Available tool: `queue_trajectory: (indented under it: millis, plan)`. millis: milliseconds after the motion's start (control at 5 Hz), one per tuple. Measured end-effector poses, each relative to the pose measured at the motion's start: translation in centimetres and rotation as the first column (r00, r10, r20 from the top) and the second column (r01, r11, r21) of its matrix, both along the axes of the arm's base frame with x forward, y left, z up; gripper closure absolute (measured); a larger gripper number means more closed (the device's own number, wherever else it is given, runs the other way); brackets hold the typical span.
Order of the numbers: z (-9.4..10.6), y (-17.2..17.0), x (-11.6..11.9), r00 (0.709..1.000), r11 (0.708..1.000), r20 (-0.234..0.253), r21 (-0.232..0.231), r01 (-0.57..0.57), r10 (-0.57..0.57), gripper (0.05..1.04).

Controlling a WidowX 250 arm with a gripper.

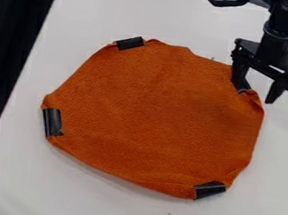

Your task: Fold the cloth from top right to bottom left

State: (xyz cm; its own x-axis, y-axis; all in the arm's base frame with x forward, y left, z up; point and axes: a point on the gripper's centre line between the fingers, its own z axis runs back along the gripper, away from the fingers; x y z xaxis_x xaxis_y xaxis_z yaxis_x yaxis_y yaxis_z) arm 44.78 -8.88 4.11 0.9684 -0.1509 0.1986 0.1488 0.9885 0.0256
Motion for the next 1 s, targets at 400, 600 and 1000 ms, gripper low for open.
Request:
queue_trajectory:
  millis: [400,600,1000]
  plan:
    - [-1.7,1.5,2.4,1.0,0.999,0.027,-0.031,-0.011,0.012,0.082]
    - [-2.8,1.7,3.9,1.0,0.998,0.005,-0.061,-0.006,0.007,0.082]
    - [-2.9,1.4,5.8,0.999,0.997,-0.033,-0.081,0.015,-0.018,0.392]
